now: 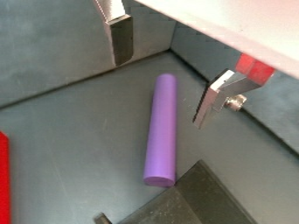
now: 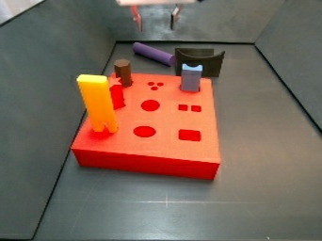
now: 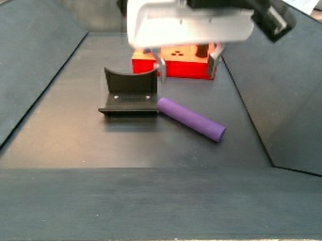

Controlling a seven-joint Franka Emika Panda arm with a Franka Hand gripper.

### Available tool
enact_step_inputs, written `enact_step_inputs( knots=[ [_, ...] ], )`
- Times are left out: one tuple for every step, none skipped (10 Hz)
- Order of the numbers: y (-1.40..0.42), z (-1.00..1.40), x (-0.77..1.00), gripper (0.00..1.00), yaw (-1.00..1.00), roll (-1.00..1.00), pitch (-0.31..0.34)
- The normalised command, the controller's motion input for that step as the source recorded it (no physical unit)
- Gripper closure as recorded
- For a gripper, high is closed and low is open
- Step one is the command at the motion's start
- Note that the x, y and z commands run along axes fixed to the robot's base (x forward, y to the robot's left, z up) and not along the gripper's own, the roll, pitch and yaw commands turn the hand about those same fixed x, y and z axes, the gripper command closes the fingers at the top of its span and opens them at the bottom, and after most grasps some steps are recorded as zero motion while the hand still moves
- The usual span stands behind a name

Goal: Pick up the round object. Move up. Place the round object on the fixture. Regrasp the round object. Move to above the board. Insert the round object.
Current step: Pick up the round object.

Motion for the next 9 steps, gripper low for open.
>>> enact_step_inputs(
  knots=[
    [0.13,-0.88,0.0,0.0,0.37,-0.11,-0.02],
    [0.24,-0.71,0.0,0.0,0.33,-0.21,0.0],
    [0.26,-0.59,0.0,0.0,0.32,-0.27,-0.023],
    [0.27,-0.55,-0.03,0.0,0.35,-0.26,-0.124],
    [0.14,-0.56,-0.05,0.0,0.34,-0.16,-0.154],
    [0.0,-0.47,-0.09,0.0,0.33,-0.02,-0.237],
    [0.0,-0.43,-0.04,0.0,0.19,0.0,-0.241],
    [0.0,-0.37,-0.11,0.0,0.12,0.0,-0.26],
    [0.0,-0.27,-0.07,0.0,0.09,-0.02,-0.227]
  ],
)
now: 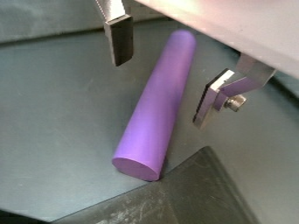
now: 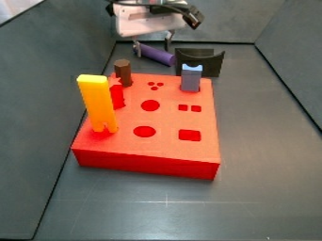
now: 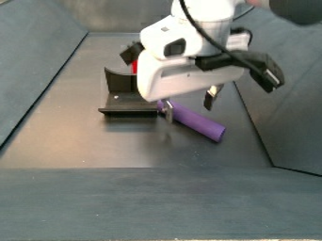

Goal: Pick up the round object. Move up. Place the round object on the fixture. Regrasp the round object. Move to above the board. Insert the round object.
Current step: Pick up the round object.

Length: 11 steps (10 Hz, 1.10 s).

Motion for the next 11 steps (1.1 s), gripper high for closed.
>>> enact_step_inputs(
  knots=[
    [0.05,-0.21,-0.06,0.0,0.08,-0.06,-0.219],
    [0.08,-0.22,-0.11,0.0,0.07,-0.08,-0.25],
    [0.12,-0.26,-0.15,0.0,0.04,-0.11,-0.29],
    [0.1,-0.31,-0.18,0.0,0.02,-0.11,-0.316],
    [0.0,-0.12,-0.13,0.0,-0.03,0.0,-0.181],
    [0.0,-0.03,0.0,0.0,0.0,0.0,-0.051],
    [0.0,0.0,0.0,0.0,0.0,0.0,0.0],
    [0.0,0.0,0.0,1.0,0.0,0.0,0.0],
    [0.0,0.0,0.0,1.0,0.0,0.0,0.0],
    [0.0,0.0,0.0,1.0,0.0,0.0,0.0],
    [0.0,0.0,0.0,1.0,0.0,0.0,0.0]
  ],
)
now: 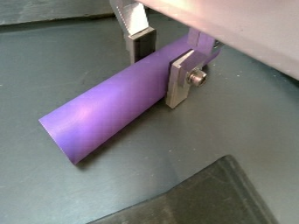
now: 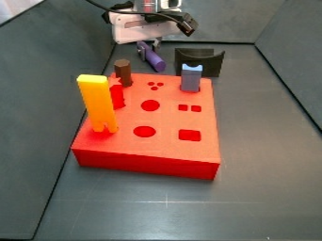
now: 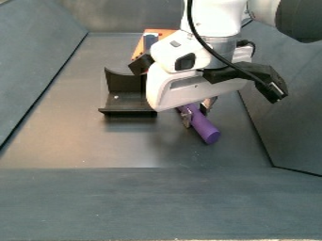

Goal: Pick up the round object. Move up. Place the round object on the fixture. Regrasp the round object. Move to above the board. Insert the round object.
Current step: Pick up the round object, then move up, then place the round object on the fixture.

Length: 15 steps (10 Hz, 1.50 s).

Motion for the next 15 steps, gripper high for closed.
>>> enact_step_inputs(
  knots=[
    [0.0,0.0,0.0,1.0,0.0,0.0,0.0],
    [0.0,0.0,0.0,1.0,0.0,0.0,0.0],
    [0.0,0.0,0.0,1.0,0.0,0.0,0.0],
    [0.0,0.0,0.0,1.0,0.0,0.0,0.0],
    [0.0,0.0,0.0,1.0,0.0,0.0,0.0],
    [0.0,0.0,0.0,1.0,0.0,0.0,0.0],
    [0.0,0.0,0.0,1.0,0.0,0.0,0.0],
    [0.0,0.83,0.0,1.0,0.0,0.0,0.0],
    [-0.07,0.8,0.03,1.0,-0.03,0.0,-0.02],
    [-0.06,0.64,0.01,1.0,-0.04,0.04,-0.009],
    [-0.02,0.45,-0.01,1.0,-0.03,0.06,0.026],
    [-0.01,0.32,-0.01,1.0,-0.03,0.08,0.052],
    [-0.01,0.22,-0.01,1.0,-0.03,0.09,0.069],
    [0.0,1.0,0.0,1.0,0.0,0.0,0.0],
    [0.0,1.0,0.0,1.0,0.01,0.0,0.005]
  ],
)
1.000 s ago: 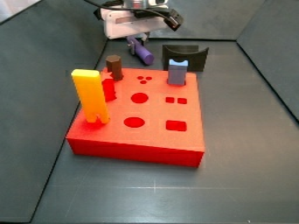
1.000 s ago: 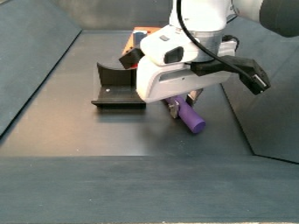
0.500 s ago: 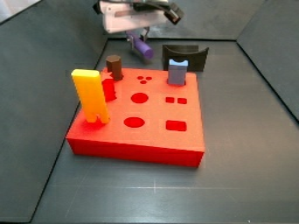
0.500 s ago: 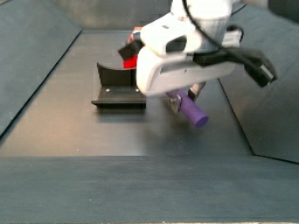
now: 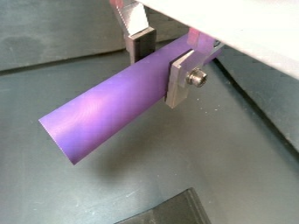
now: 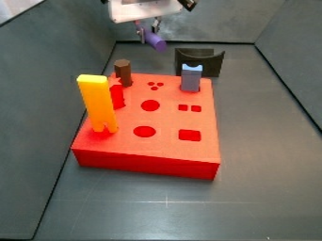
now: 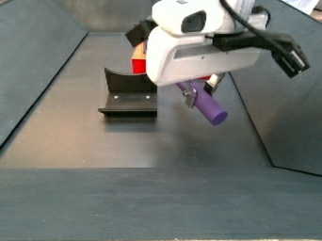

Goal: Pick up the round object. Move up. Place the round object on the fixture. Regrasp the round object. Move to above the board. Insert the round object.
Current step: Place the round object on the fixture.

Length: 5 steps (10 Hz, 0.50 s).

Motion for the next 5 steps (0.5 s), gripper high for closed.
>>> enact_step_inputs(
  knots=[
    [0.0,1.0,-0.01,1.0,0.0,0.02,0.03],
    [0.0,1.0,-0.02,1.0,-0.01,0.04,0.045],
    [0.0,1.0,-0.02,1.0,-0.02,0.05,0.055],
    [0.0,1.0,-0.02,1.0,-0.01,0.08,0.068],
    [0.0,1.0,-0.03,1.0,0.0,0.1,0.076]
  ],
)
